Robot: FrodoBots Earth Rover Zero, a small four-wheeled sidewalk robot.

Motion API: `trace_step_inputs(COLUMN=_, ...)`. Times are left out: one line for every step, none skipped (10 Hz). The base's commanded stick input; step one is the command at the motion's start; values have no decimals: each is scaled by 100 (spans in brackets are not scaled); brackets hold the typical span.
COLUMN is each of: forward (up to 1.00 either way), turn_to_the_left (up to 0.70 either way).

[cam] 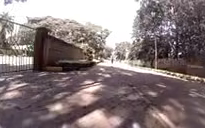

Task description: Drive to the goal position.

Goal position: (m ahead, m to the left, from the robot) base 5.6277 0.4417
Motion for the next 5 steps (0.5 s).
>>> trace_step_inputs(forward=70, turn_to_the_left=0)
trace_step_inputs(forward=70, turn_to_the_left=0)
trace_step_inputs(forward=70, turn_to_the_left=0)
trace_step_inputs(forward=70, turn_to_the_left=0)
trace_step_inputs(forward=70, turn_to_the_left=0)
